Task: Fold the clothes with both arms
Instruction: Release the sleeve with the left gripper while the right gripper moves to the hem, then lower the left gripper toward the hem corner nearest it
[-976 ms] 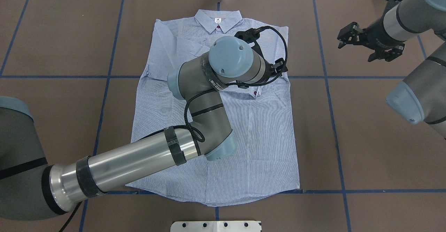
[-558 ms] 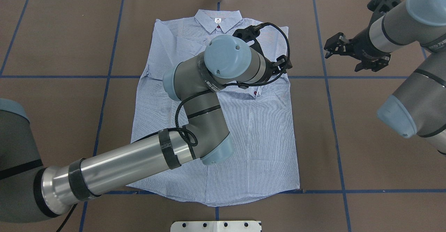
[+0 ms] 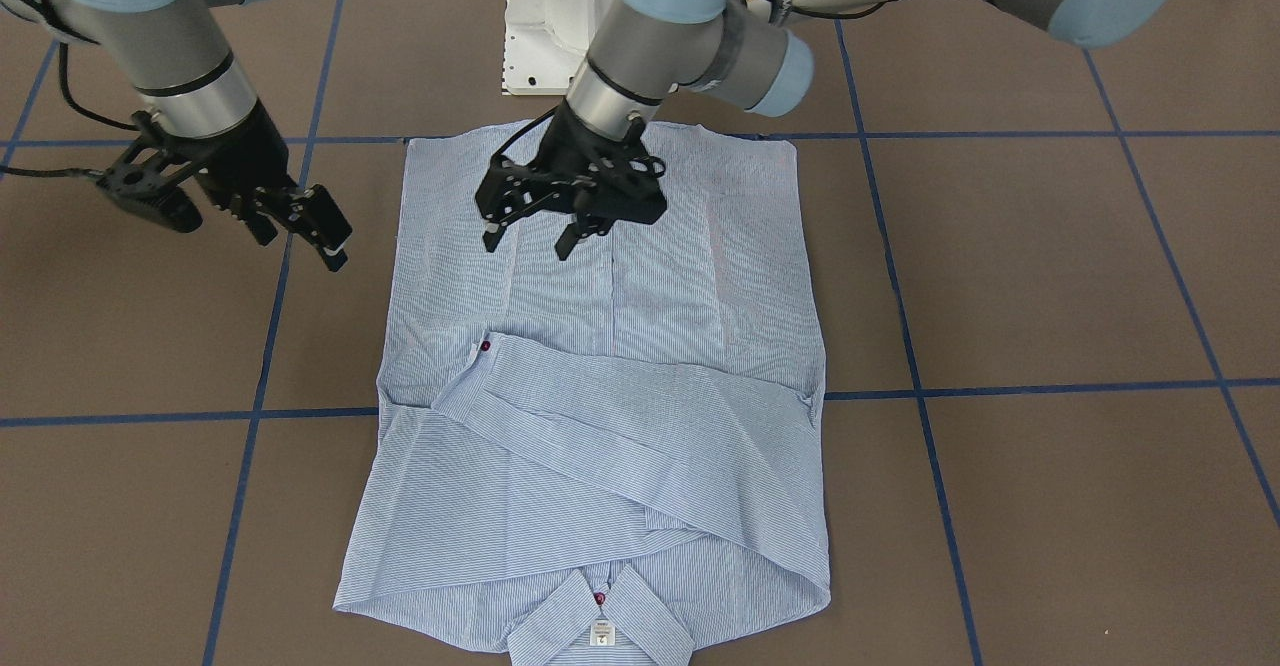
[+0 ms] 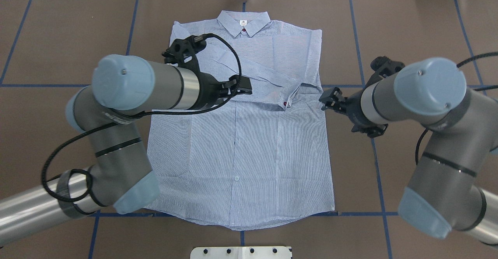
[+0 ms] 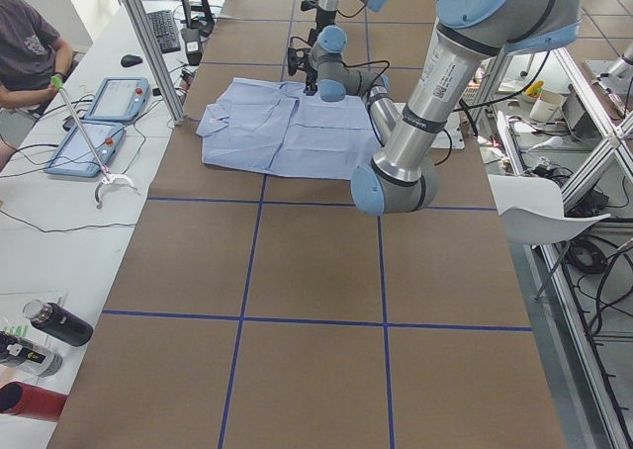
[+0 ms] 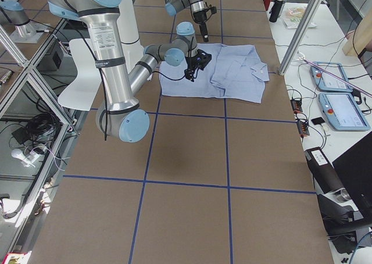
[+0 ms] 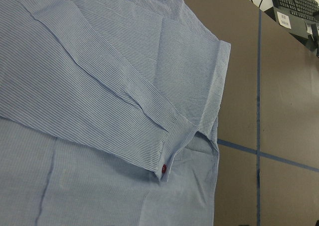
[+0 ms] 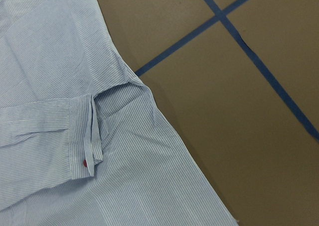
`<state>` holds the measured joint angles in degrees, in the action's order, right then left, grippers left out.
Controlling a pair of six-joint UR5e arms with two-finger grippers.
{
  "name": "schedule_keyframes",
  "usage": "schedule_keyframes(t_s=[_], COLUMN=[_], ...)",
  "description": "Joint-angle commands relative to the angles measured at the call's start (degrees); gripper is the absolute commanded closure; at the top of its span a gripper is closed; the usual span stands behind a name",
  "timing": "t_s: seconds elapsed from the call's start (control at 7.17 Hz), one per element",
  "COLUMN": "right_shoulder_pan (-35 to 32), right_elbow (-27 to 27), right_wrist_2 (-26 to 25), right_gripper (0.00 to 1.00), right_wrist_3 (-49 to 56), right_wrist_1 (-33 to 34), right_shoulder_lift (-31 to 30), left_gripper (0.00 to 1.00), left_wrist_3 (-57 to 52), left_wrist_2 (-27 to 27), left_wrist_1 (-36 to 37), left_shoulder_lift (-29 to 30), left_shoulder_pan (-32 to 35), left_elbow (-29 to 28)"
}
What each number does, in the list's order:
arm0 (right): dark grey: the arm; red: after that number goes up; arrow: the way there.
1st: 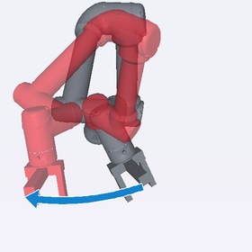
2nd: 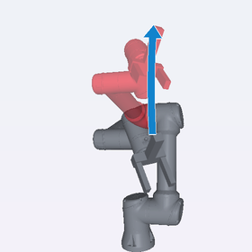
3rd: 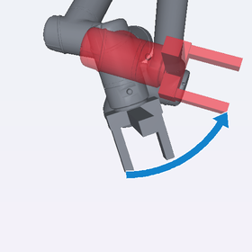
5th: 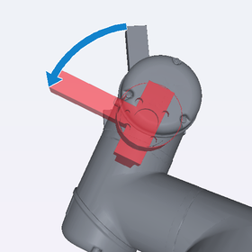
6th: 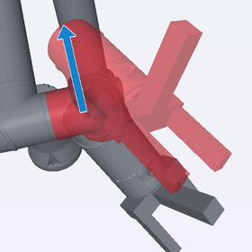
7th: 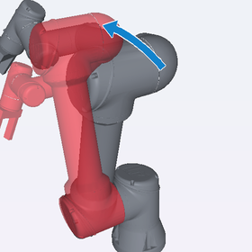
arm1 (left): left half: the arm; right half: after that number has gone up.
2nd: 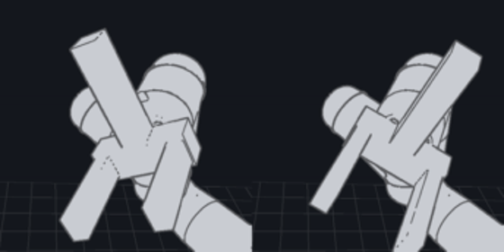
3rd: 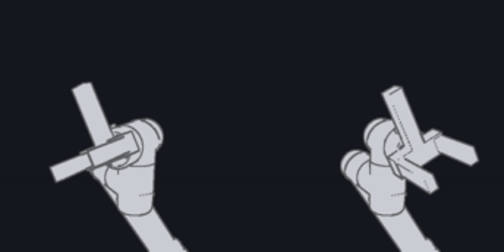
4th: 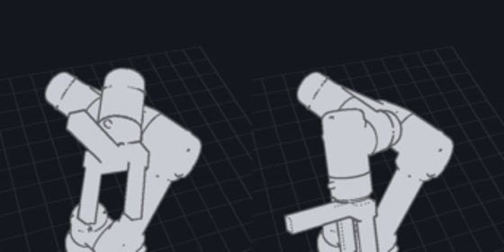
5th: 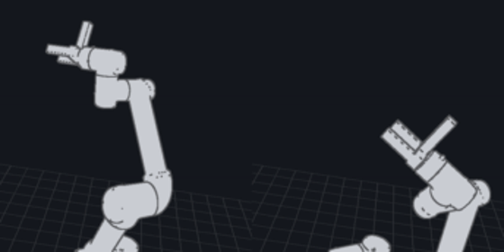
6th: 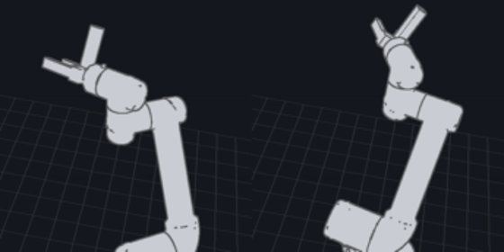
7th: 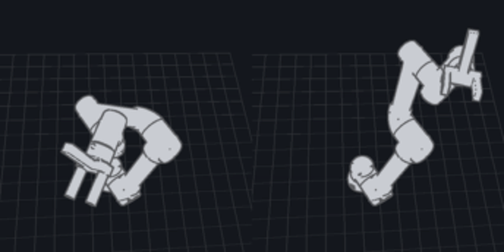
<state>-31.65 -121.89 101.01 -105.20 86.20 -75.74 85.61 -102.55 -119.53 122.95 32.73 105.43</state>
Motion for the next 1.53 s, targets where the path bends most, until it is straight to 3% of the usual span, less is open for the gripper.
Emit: schedule_keyframes(t_s=[0.0,0.28,0.98,1.25,1.39], right_shoulder_pan=[13.84,21.86,29.09,29.1,29.1], right_elbow=[-3.96,-3.97,0.41,0.52,0.52], right_wrist_2=[-11.75,-18.54,-21.2,-21.2,-21.2], right_gripper=[0.02,0.1,0.15,0.23,0.35], right_wrist_3=[-13.57,-23.0,-27.78,-27.78,-27.78], right_wrist_1=[0.19,0.19,0.11,0.1,0.19], right_shoulder_lift=[-4.74,-10.02,-9.87,-9.08,-8.55], left_gripper=[0.14,0.15,0.15,0.15,0.15], left_wrist_3=[-8.84,-9.93,-9.93,-9.84,-9.84], left_wrist_2=[-2.75,-2.84,-2.57,-2.48,-2.48], left_wrist_1=[3.5,3.77,3.77,3.77,3.77], left_shoulder_lift=[-11.18,-17.64,-17.66,-17.74,-17.74], left_shoulder_pan=[4.08,4.97,4.97,4.97,4.97], left_elbow=[12.11,18.3,18.14,18.06,17.97])
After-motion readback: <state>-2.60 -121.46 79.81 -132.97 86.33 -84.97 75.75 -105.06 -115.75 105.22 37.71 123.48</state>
